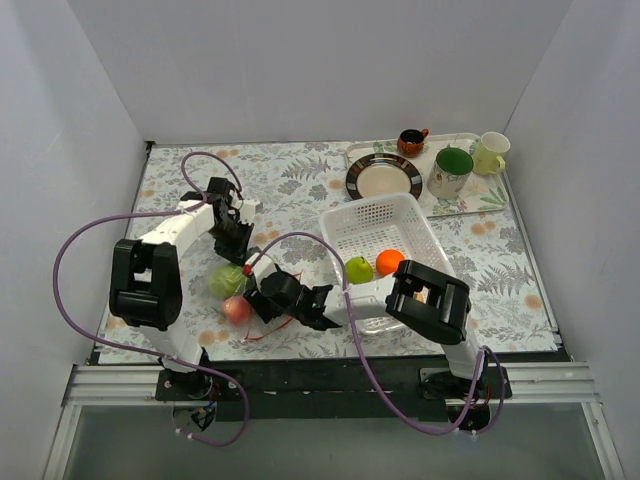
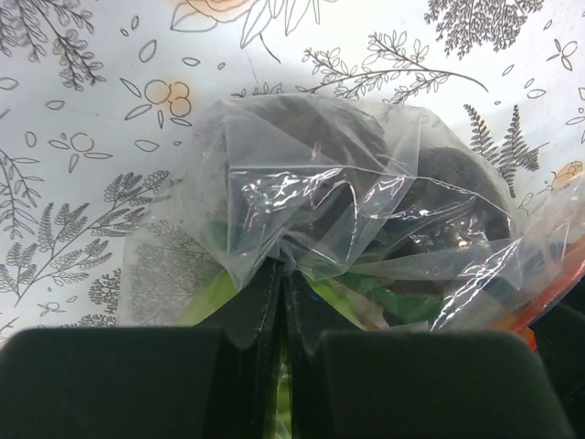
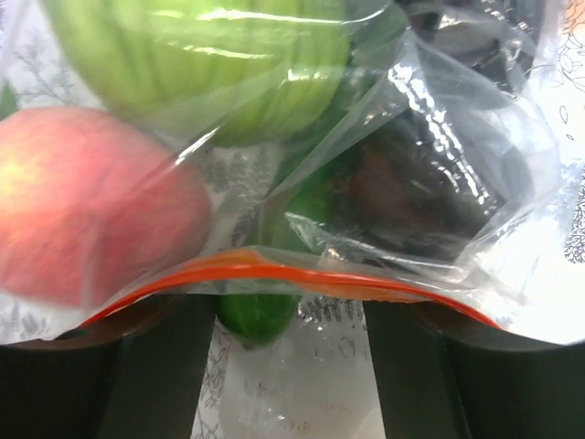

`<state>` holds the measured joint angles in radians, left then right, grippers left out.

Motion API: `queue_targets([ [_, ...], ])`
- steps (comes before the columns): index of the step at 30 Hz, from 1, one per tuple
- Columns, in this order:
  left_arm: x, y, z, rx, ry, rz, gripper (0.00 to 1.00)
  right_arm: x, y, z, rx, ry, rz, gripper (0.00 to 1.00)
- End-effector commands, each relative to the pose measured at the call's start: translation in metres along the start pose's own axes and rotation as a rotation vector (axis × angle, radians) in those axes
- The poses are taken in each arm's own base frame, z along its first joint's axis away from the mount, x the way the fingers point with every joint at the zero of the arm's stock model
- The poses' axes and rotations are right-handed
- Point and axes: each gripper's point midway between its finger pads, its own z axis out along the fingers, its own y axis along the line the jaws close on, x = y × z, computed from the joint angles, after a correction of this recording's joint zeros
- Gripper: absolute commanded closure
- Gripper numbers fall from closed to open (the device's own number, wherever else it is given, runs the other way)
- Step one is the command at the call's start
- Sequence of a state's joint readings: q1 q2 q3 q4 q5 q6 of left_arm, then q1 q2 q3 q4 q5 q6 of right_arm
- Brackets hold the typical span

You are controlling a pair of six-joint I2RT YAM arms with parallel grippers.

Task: Open the zip-top bag and remove the fake food

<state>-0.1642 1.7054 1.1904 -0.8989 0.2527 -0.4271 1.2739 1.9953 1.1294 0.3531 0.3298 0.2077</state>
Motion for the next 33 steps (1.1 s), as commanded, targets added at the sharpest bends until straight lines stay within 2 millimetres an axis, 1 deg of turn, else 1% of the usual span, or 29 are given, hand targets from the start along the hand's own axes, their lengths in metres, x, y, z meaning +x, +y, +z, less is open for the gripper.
queue_targets([
  [1, 0.012, -0.011, -0.006, 0.017, -0.006, 0.001, 1.00, -0.025, -0.007, 0.006, 0.063, -0.071, 0.034, 0.34],
  [2, 0.014, -0.010, -0.005, 0.016, -0.003, 0.002, 1.00, -0.026, -0.007, 0.006, 0.064, -0.074, 0.031, 0.38],
  [4, 0.019, -0.010, -0.002, 0.013, 0.005, 0.005, 1.00, -0.024, -0.009, 0.002, 0.069, -0.083, 0.038, 0.42],
  [5, 0.020, -0.009, -0.002, 0.009, 0.006, 0.006, 1.00, -0.031, -0.009, -0.004, 0.063, -0.105, 0.044, 0.47],
  [6, 0.023, -0.008, -0.001, 0.002, 0.012, 0.007, 1.00, -0.032, -0.009, -0.007, 0.060, -0.116, 0.046, 0.50],
  [7, 0.023, -0.007, 0.000, -0.001, 0.012, 0.008, 1.00, -0.026, -0.012, -0.011, 0.061, -0.111, 0.048, 0.52],
  [8, 0.022, -0.006, 0.001, -0.006, 0.013, 0.011, 1.00, -0.033, -0.011, -0.017, 0.058, -0.127, 0.052, 0.55],
  [10, 0.020, -0.001, 0.001, -0.030, 0.011, 0.019, 1.00, -0.026, -0.016, -0.024, 0.068, -0.117, 0.051, 0.56],
  [11, 0.019, 0.001, 0.002, -0.037, 0.012, 0.023, 1.00, -0.032, -0.017, -0.031, 0.063, -0.130, 0.057, 0.57],
  [12, 0.018, 0.004, 0.003, -0.047, 0.015, 0.026, 1.00, -0.032, -0.018, -0.034, 0.064, -0.132, 0.059, 0.58],
  [14, 0.011, 0.010, 0.002, -0.076, 0.008, 0.025, 1.00, -0.031, -0.020, -0.045, 0.058, -0.131, 0.060, 0.62],
  [16, 0.005, 0.014, 0.000, -0.095, 0.001, 0.027, 1.00, -0.029, -0.021, -0.053, 0.057, -0.122, 0.064, 0.63],
  [17, -0.005, 0.016, -0.003, -0.106, -0.019, 0.032, 1.00, -0.027, -0.023, -0.060, 0.055, -0.116, 0.064, 0.64],
  [19, -0.011, 0.022, -0.004, -0.134, -0.021, 0.028, 1.00, -0.025, -0.023, -0.068, 0.048, -0.106, 0.068, 0.64],
  [20, -0.020, 0.024, -0.008, -0.145, -0.039, 0.033, 1.00, -0.020, -0.025, -0.076, 0.049, -0.085, 0.065, 0.64],
  [22, -0.028, 0.027, -0.010, -0.161, -0.046, 0.035, 1.00, -0.015, -0.029, -0.086, 0.060, -0.067, 0.067, 0.65],
  [23, -0.034, 0.029, -0.014, -0.171, -0.059, 0.038, 1.00, -0.019, -0.032, -0.096, 0.061, -0.074, 0.075, 0.66],
  [24, -0.036, 0.030, -0.014, -0.174, -0.057, 0.040, 1.00, -0.005, -0.039, -0.103, 0.083, -0.031, 0.060, 0.66],
  [25, -0.038, 0.031, -0.014, -0.176, -0.060, 0.040, 1.00, -0.001, -0.046, -0.109, 0.115, -0.020, 0.063, 0.66],
  [26, -0.039, 0.031, -0.015, -0.179, -0.059, 0.040, 1.00, -0.010, -0.050, -0.122, 0.124, -0.048, 0.076, 0.67],
  [27, -0.043, 0.033, -0.017, -0.183, -0.069, 0.043, 1.00, 0.004, -0.062, -0.131, 0.171, -0.014, 0.061, 0.67],
  [28, -0.044, 0.033, -0.017, -0.183, -0.066, 0.043, 1.00, 0.005, -0.068, -0.139, 0.193, -0.016, 0.070, 0.67],
  [29, -0.044, 0.032, -0.017, -0.180, -0.067, 0.043, 1.00, -0.007, -0.073, -0.155, 0.203, -0.055, 0.091, 0.68],
  [30, -0.047, 0.031, -0.019, -0.179, -0.072, 0.045, 1.00, 0.000, -0.082, -0.164, 0.238, -0.050, 0.091, 0.68],
  [31, -0.049, 0.032, -0.019, -0.180, -0.074, 0.041, 1.00, 0.002, -0.088, -0.174, 0.255, -0.044, 0.092, 0.68],
  [32, -0.048, 0.030, -0.019, -0.174, -0.070, 0.039, 1.00, -0.008, -0.093, -0.191, 0.262, -0.083, 0.120, 0.68],
  [33, -0.053, 0.027, -0.022, -0.155, -0.083, 0.037, 1.00, -0.011, -0.101, -0.201, 0.296, -0.106, 0.130, 0.68],
])
